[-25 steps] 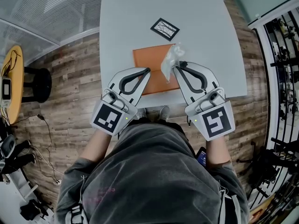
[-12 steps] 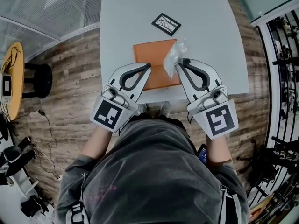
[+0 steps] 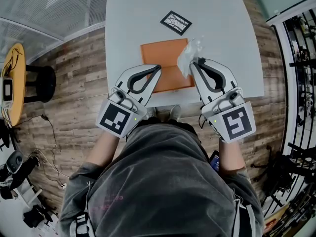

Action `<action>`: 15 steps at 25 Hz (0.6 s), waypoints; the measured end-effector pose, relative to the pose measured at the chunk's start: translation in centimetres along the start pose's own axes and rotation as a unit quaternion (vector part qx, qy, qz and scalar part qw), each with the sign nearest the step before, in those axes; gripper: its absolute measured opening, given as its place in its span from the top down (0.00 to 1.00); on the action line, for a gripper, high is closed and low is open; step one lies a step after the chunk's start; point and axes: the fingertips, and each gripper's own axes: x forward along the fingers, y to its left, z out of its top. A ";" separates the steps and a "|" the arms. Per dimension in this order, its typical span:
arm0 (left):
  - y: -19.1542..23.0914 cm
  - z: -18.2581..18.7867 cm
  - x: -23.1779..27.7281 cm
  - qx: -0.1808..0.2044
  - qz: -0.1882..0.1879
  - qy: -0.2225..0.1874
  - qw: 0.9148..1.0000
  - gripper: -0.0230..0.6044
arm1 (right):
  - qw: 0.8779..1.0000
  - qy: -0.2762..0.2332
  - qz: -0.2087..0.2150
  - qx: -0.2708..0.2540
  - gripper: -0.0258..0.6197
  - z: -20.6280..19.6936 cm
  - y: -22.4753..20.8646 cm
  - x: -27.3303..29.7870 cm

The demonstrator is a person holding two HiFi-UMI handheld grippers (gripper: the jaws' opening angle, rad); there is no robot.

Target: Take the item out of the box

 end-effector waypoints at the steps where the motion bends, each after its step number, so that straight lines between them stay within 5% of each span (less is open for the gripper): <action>1: 0.0 0.0 0.0 0.001 -0.001 0.000 1.000 0.95 | 1.000 0.001 0.000 0.002 0.95 -0.1 0.0 0.0; 15: -0.2 0.2 -0.1 -0.002 0.006 0.002 1.000 0.95 | 1.000 0.011 0.005 0.008 0.95 -1.0 -0.2 0.1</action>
